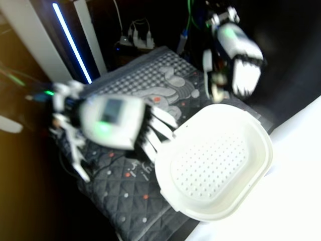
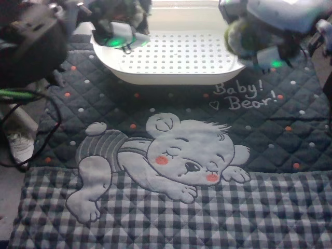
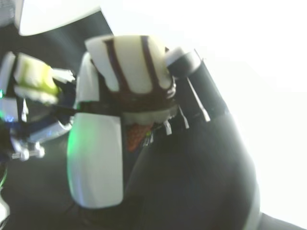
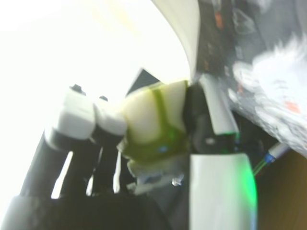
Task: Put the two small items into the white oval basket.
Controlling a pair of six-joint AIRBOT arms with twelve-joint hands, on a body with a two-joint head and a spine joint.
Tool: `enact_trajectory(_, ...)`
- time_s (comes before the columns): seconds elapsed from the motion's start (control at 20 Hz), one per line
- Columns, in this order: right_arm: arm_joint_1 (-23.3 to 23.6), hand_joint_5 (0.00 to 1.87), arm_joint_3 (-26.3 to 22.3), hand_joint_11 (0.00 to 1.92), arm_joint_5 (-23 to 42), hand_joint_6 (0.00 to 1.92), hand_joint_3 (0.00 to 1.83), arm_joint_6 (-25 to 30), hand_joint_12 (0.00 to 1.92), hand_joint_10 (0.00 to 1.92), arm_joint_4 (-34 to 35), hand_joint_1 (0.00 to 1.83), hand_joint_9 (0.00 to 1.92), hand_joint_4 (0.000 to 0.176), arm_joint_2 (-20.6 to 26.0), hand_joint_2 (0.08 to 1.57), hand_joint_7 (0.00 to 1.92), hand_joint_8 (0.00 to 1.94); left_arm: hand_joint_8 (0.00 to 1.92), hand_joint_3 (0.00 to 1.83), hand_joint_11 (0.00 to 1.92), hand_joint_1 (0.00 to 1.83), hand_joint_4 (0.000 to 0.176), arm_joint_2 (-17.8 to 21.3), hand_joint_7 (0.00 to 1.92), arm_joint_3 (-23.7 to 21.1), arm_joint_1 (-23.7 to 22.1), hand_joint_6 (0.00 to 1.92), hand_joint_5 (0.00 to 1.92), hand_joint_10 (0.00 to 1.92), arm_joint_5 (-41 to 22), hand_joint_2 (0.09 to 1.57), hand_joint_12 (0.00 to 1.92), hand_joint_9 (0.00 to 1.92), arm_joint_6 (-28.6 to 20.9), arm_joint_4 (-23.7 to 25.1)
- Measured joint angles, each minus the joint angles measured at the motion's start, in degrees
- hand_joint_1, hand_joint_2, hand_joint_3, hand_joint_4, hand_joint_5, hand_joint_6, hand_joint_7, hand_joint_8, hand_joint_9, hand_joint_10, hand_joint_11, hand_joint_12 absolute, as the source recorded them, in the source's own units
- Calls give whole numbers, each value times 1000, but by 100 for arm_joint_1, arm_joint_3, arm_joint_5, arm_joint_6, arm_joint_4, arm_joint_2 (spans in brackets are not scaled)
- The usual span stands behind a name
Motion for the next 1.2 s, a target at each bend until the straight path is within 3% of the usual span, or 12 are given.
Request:
enact_trajectory(0.05, 72, 656, 136, 1258, -114, 1921, 921, -168, 1921, 1921, 118, 1327, 1146, 0, -131, 900, 671, 1890, 1921, 223, 969, 1631, 0, -170, 789, 177, -15, 1921, 795, 1867, 212, 1146, 1921, 588, -2, -72)
enact_trajectory(0.15, 79, 658, 304, 1200, -315, 1921, 928, -186, 1921, 1921, 249, 1321, 1073, 0, -315, 903, 663, 1898, 1811, 664, 903, 1322, 0, -299, 629, 354, -15, 1921, 642, 1919, 535, 1009, 1921, 784, 0, -160)
enact_trajectory(0.25, 61, 430, 354, 874, -597, 1845, 243, -184, 1921, 1921, 313, 1023, 718, 2, -372, 1298, 567, 1755, 1673, 114, 742, 1100, 0, -313, 666, 487, -15, 1648, 464, 1880, 726, 1301, 1921, 610, 66, -291)
enact_trajectory(0.3, 61, 85, 361, 626, -614, 1567, 97, -188, 1921, 1885, 326, 760, 449, 0, -365, 1239, 219, 1562, 1222, 18, 447, 970, 8, -295, 324, 487, -15, 1064, 227, 1516, 769, 1217, 1857, 380, 254, -433)
enact_trajectory(0.4, 63, 18, 361, 79, -621, 579, 17, -210, 1737, 1225, 330, 473, 137, 0, -354, 1229, 88, 647, 319, 0, 42, 640, 97, -229, 126, 387, -15, 291, 97, 858, 831, 1182, 1614, 71, 581, -608)
enact_trajectory(0.5, 63, 4, 358, 2, -675, 45, 0, -278, 1351, 491, 306, 309, 11, 32, -354, 1212, 19, 86, 23, 0, 1, 466, 146, -232, 14, 326, -9, 24, 10, 228, 846, 1152, 1009, 10, 675, -612)
enact_trajectory(0.65, 63, 0, 358, 0, -693, 0, 0, -295, 559, 10, 321, 231, 1, 45, -348, 1192, 0, 0, 0, 0, 0, 403, 152, -236, 0, 304, -11, 0, 0, 1, 826, 1108, 22, 0, 678, -605)
enact_trajectory(0.9, 63, 0, 55, 0, -713, 0, 0, -297, 780, 0, 310, 193, 1, 47, -151, 1175, 0, 0, 0, 0, 0, 294, 170, 170, 0, -168, 35, 0, 0, 0, 616, 1034, 0, 0, 734, -625)
enact_trajectory(1.05, 61, 0, -719, 0, -446, 0, 0, -299, 1383, 0, 111, 154, 2, 85, 603, 1184, 0, 0, 0, 0, 0, 280, 165, 911, 0, -1038, 308, 0, 0, 0, -144, 1059, 0, 0, 758, -518)
enact_trajectory(1.1, 61, 0, -1261, 0, -140, 0, 3, -293, 1256, 0, -133, 231, 0, 39, 1224, 1223, 0, 0, 0, 12, 0, 273, 170, 1390, 0, -1572, 616, 0, 0, 0, -833, 1101, 0, 0, 678, -393)
enact_trajectory(1.15, 61, 0, -1309, 0, -101, 0, 3, -293, 1256, 0, -168, 231, 0, 39, 1279, 1223, 0, 0, 0, 12, 0, 273, 170, 1451, 0, -1631, 664, 0, 0, 0, -925, 1101, 0, 0, 662, -376)
enact_trajectory(1.2, 63, 0, -1589, 0, 142, 0, 1, -280, 474, 0, -361, 261, 0, 20, 1576, 1239, 0, 0, 0, 16, 0, 305, 156, 1744, 0, -1958, 988, 0, 0, 0, -1488, 1125, 0, 0, 529, -317)
